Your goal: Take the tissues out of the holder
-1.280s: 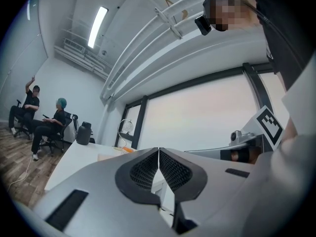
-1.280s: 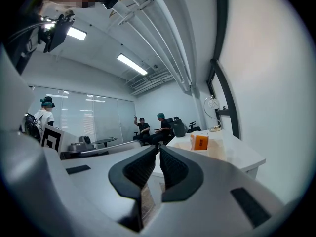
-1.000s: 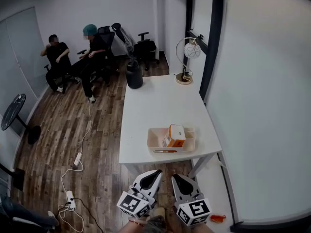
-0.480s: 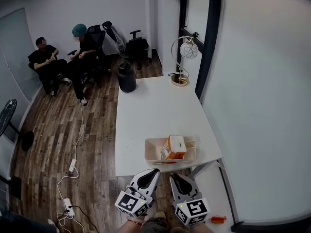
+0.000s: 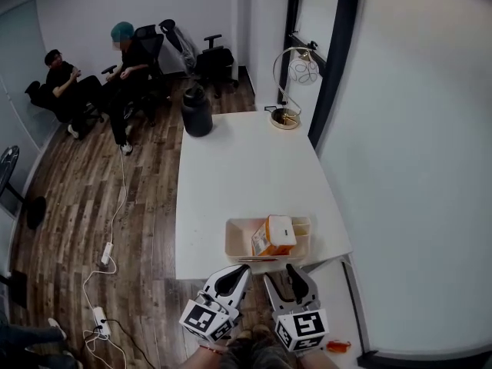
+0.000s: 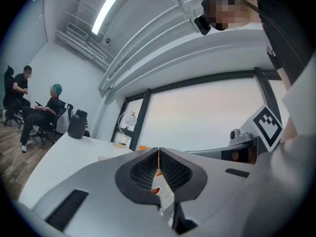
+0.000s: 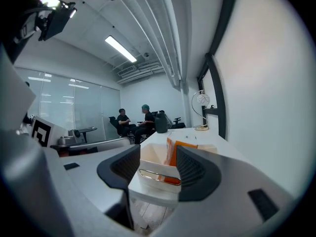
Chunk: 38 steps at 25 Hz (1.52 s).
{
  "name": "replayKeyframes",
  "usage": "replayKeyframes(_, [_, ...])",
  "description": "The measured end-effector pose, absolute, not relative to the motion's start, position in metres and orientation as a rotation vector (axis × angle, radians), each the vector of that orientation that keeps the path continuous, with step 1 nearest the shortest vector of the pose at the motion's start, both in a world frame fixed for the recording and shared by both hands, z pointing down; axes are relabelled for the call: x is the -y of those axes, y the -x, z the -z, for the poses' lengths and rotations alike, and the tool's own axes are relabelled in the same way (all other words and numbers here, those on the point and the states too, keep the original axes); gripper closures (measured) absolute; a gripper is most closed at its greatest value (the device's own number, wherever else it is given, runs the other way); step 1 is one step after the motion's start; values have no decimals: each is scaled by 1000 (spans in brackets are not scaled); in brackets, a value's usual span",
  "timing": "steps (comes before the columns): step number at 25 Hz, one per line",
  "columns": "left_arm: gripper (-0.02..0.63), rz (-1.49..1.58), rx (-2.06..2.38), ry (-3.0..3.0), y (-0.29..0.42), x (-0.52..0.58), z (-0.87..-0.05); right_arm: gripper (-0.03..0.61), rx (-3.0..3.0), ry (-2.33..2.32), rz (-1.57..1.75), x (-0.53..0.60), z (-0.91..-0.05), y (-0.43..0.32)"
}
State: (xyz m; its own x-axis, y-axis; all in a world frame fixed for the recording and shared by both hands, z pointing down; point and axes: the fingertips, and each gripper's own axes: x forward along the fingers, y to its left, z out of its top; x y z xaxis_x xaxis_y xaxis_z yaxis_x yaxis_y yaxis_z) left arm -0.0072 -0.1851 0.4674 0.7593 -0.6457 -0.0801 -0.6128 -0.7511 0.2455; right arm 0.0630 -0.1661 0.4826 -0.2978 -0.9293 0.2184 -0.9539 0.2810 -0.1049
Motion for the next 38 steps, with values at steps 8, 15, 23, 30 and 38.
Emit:
replayKeyframes(8, [600, 237, 1047, -2708, 6, 207, -479, 244, 2341, -1842, -303, 204, -490, -77])
replayKeyframes(15, [600, 235, 1081, -2704, 3, 224, -484, 203, 2326, -1856, -374, 229, -506, -95])
replayKeyframes(23, [600, 217, 1131, -2681, 2, 235, -500, 192, 2302, -1816, -474, 251, -528, -101])
replayKeyframes(30, [600, 235, 1122, -2680, -7, 239, -504, 192, 2286, -1803, -490, 263, -533, -97])
replayKeyframes(38, [600, 238, 1137, -2674, -4, 236, -506, 192, 2189, -1756, -488, 274, -542, -92])
